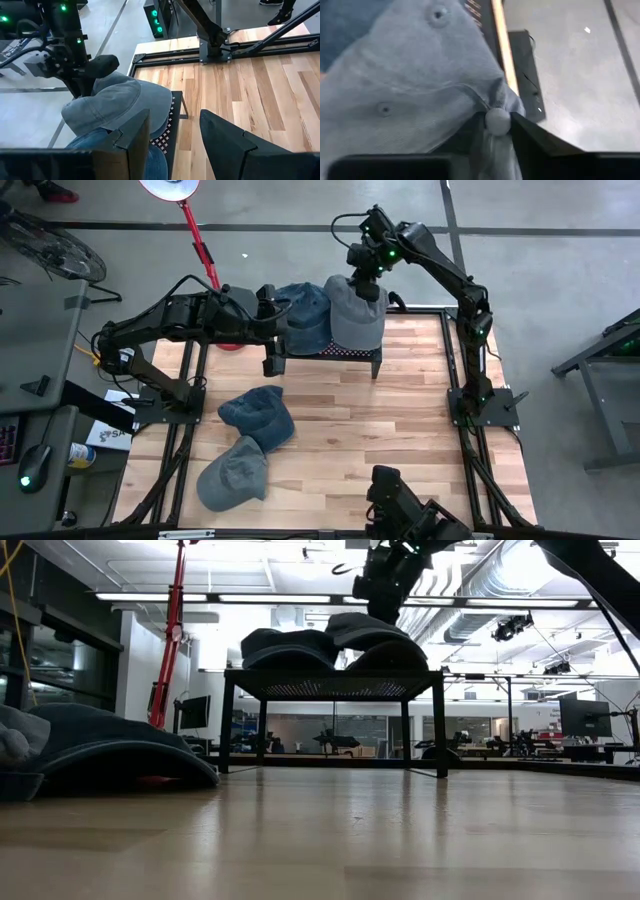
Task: Pick & Place hat
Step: Stack the top gray cap on top of the gray cap on the shelf, then stack the blue cap on top of the blue cap on the shelf
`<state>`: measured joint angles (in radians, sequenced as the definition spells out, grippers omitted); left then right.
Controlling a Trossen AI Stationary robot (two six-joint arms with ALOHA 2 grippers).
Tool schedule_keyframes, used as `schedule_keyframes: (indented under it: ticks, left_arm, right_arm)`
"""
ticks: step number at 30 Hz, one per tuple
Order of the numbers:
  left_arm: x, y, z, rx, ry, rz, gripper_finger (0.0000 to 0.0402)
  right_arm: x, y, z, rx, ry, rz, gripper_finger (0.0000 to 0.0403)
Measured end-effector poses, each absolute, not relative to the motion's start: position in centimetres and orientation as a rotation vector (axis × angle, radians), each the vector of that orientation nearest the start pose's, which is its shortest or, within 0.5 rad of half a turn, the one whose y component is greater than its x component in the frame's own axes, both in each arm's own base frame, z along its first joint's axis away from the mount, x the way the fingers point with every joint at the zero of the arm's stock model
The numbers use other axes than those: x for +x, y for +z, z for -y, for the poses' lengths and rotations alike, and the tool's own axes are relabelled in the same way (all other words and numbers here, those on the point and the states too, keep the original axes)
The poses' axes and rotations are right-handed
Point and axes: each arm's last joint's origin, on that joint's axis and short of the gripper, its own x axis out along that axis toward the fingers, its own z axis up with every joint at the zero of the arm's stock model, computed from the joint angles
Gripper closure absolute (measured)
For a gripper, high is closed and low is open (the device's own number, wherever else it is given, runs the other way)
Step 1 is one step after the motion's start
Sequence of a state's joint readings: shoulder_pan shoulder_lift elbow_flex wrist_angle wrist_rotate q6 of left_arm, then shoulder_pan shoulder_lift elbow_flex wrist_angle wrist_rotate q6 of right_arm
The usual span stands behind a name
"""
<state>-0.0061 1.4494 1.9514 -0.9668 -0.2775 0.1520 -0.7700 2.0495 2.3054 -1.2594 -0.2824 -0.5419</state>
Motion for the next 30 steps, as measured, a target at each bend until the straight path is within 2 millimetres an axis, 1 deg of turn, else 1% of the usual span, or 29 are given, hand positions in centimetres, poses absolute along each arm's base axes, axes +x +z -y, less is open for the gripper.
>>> schedule_keyframes:
  ticks: [5, 8, 12, 15, 17, 20, 22, 26, 30]
  left_arm:
    - [25.9, 49.3, -0.6, 0.213, 0.231, -0.481, 0.0232]
    - [25.9, 49.3, -0.6, 0.21, 0.231, -0.481, 0.0232]
    - [25.9, 49.3, -0.6, 0.209, 0.232, -0.482, 0.0232]
    - [25.9, 49.3, -0.6, 0.208, 0.232, -0.482, 0.0232]
    - [25.9, 49.3, -0.6, 0.208, 0.232, -0.483, 0.0232]
    - [25.9, 49.2, -0.6, 0.209, 0.233, -0.5, 0.0232]
    - [25.7, 48.9, -0.6, 0.2, 0.234, -0.531, 0.0232]
    - [25.1, 48.0, -0.6, 0.146, 0.249, -0.633, 0.0232]
    - [24.4, 47.1, -0.6, 0.034, 0.291, -0.733, 0.0232]
  right_arm:
    - [30.5, 37.9, 27.9, 0.027, -0.24, -0.966, 0.023]
    - [30.4, 38.5, 27.4, 0.02, -0.251, -0.956, 0.02]
    - [29.6, 40.0, 26.7, 0.005, -0.297, -0.935, 0.0181]
    - [28.7, 41.6, 25.8, -0.006, -0.354, -0.903, 0.018]
    - [27.9, 43.0, 25.0, 0.021, -0.386, -0.859, 0.0181]
    - [26.5, 45.2, 23.3, 0.076, -0.399, -0.777, 0.0181]
    - [25.4, 46.7, 21.6, 0.098, -0.379, -0.731, 0.0181]
    - [23.2, 49.6, 17.6, 0.085, -0.32, -0.652, 0.0181]
    - [20.8, 51.8, 13.4, 0.052, -0.261, -0.596, 0.0181]
